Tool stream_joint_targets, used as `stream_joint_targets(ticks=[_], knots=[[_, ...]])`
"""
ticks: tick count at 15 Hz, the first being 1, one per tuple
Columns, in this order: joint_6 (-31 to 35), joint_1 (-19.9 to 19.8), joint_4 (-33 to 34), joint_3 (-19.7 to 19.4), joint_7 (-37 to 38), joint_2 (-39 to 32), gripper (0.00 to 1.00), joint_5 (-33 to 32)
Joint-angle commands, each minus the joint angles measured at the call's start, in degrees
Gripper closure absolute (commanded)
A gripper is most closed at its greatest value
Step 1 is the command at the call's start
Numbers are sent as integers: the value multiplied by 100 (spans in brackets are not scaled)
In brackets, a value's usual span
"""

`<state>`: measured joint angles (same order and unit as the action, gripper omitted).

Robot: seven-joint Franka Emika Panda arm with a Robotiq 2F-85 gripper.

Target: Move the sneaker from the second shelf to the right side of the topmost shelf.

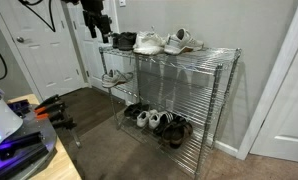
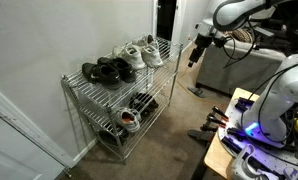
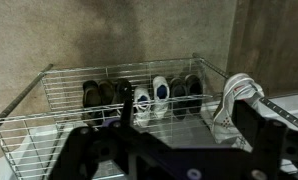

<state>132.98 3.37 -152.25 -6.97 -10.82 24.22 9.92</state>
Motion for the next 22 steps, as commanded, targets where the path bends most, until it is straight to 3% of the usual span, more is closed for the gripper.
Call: stream_joint_targets(ticks=[1,6,17,22], knots=[[317,69,138,190,157,-450,0,207],[164,143,337,252,-5,-826,0,373],[223,65,306,307,46,-809,0,222],[790,213,303,718,457,-1341,0,160]])
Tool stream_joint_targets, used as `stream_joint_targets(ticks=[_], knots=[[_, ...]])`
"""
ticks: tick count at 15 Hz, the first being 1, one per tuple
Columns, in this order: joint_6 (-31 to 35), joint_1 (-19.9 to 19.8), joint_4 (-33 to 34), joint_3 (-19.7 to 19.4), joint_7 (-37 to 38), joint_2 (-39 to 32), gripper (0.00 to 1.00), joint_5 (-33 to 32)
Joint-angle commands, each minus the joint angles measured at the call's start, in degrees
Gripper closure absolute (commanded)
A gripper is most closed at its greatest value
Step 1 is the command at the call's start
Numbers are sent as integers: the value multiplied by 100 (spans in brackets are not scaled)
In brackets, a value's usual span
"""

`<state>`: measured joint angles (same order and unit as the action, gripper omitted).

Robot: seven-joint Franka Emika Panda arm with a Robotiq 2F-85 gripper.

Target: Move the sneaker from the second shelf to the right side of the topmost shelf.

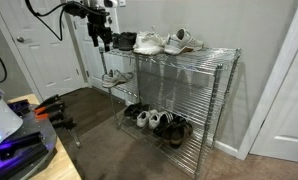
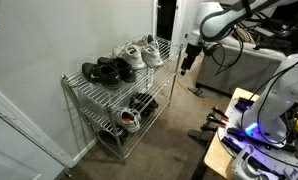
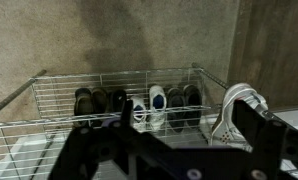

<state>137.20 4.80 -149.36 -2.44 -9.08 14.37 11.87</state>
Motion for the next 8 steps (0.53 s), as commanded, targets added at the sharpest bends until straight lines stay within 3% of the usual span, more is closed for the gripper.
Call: stream_joint_targets(ticks=[1,8], knots=[[475,103,25,368,360,-478,0,-39],[1127,375,322,882,732,-1621,0,12]])
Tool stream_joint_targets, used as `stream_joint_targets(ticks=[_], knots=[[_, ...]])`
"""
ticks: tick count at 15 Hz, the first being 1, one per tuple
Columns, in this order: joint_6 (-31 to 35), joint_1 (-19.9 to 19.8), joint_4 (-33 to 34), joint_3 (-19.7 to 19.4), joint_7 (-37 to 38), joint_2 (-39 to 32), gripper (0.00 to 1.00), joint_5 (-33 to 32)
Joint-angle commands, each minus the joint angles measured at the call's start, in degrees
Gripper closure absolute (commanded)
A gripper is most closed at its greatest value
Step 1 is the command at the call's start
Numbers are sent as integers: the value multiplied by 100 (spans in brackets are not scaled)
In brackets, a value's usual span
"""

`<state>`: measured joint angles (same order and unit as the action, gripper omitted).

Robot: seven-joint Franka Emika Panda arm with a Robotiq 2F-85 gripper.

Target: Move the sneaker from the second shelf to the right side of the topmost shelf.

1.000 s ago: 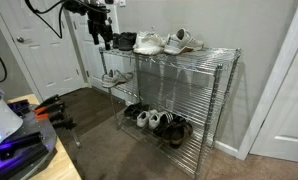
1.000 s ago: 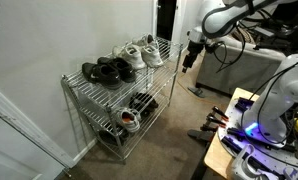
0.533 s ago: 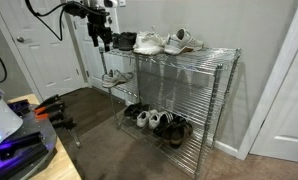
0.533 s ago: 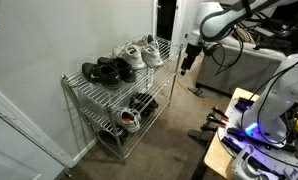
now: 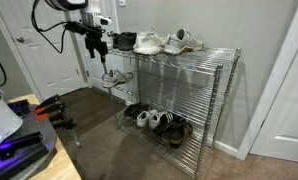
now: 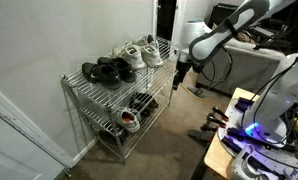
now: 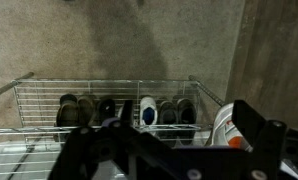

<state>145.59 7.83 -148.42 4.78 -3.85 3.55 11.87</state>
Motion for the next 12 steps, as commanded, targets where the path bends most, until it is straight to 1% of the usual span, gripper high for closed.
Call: stream_joint_targets(ticks=[1,5,7,9,12], knots=[[340,89,315,210,202,-704,0,26],[523,130,779,403,231,-1367,0,139],[740,167,1018,503,473,-1683,0,222],[1063,222,1225,603,942,-2001,0,371],[1481,448,1382,628,1719,-2375,0,338]])
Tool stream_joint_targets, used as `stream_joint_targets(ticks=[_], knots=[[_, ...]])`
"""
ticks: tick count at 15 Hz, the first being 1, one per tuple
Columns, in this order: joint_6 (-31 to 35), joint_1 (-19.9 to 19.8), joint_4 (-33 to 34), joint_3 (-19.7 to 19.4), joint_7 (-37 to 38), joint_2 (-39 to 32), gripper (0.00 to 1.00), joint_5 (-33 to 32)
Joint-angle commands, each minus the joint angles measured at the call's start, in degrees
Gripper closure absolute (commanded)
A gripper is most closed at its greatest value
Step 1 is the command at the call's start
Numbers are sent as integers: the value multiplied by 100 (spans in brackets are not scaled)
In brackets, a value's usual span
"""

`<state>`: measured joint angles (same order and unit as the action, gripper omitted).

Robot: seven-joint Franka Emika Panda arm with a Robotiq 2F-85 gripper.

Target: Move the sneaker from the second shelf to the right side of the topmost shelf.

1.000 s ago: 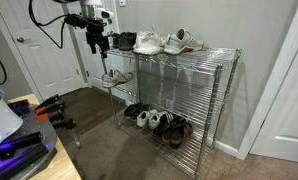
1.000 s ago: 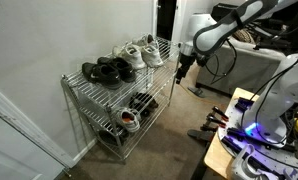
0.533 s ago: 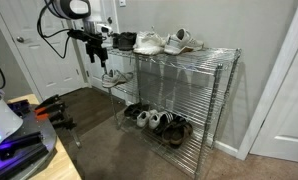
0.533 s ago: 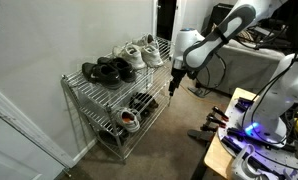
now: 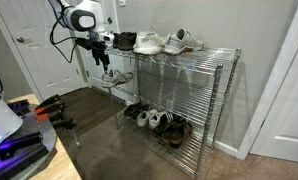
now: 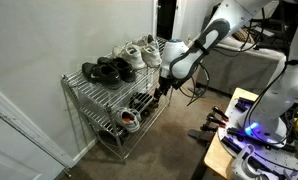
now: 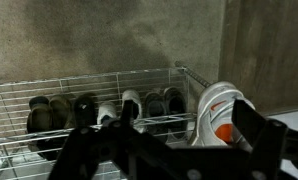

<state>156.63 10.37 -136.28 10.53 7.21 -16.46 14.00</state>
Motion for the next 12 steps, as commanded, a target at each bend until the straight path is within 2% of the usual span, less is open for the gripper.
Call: stream_joint_targets(ticks=[1,6,8,9,10,12], knots=[[472,299,205,51,836,-492,0,87],[655,869,341,-40,1514,-949,0,-83],[421,659,460,315,1184,-1053,0,194],[220,345,532,680,731,-1088,0,387],[453,729,406,253,1205,-1018,0,69],[345,577,496,496,1021,-1078,0,219]])
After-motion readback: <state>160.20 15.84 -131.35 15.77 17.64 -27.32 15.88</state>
